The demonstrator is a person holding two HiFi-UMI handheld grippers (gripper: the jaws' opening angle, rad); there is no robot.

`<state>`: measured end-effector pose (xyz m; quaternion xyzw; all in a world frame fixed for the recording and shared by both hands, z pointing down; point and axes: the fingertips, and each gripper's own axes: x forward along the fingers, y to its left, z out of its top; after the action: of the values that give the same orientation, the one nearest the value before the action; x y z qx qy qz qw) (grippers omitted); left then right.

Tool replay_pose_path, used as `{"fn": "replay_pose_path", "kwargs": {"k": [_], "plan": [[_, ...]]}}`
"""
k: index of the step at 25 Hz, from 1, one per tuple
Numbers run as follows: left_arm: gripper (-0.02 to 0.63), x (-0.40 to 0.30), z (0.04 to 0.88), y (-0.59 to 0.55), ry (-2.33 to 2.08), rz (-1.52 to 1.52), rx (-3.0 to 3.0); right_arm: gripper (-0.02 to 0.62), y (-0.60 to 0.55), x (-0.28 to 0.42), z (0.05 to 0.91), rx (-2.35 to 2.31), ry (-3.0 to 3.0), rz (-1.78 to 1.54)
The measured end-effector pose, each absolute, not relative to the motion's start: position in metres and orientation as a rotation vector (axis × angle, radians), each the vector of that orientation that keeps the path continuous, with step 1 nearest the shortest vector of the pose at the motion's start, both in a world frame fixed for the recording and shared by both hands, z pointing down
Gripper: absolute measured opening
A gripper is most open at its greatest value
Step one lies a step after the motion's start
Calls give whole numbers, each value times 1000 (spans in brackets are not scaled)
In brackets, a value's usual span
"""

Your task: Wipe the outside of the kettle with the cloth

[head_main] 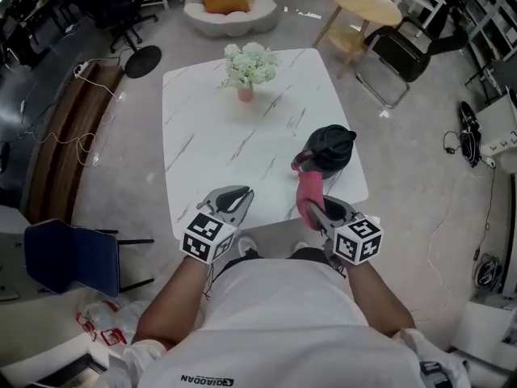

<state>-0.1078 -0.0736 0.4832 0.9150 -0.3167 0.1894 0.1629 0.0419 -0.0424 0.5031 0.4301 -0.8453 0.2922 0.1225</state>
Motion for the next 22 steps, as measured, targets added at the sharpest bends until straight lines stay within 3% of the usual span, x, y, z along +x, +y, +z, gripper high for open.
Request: {"fn": "replay_pose_path", "kwargs": {"k": [13, 22], "plan": [[221, -10, 509, -128, -578, 814, 2823, 100, -89, 120, 384, 1539, -2555, 700], [232, 55, 540, -150, -448, 948, 2842, 100, -121, 143, 374, 1463, -2605, 655]]}}
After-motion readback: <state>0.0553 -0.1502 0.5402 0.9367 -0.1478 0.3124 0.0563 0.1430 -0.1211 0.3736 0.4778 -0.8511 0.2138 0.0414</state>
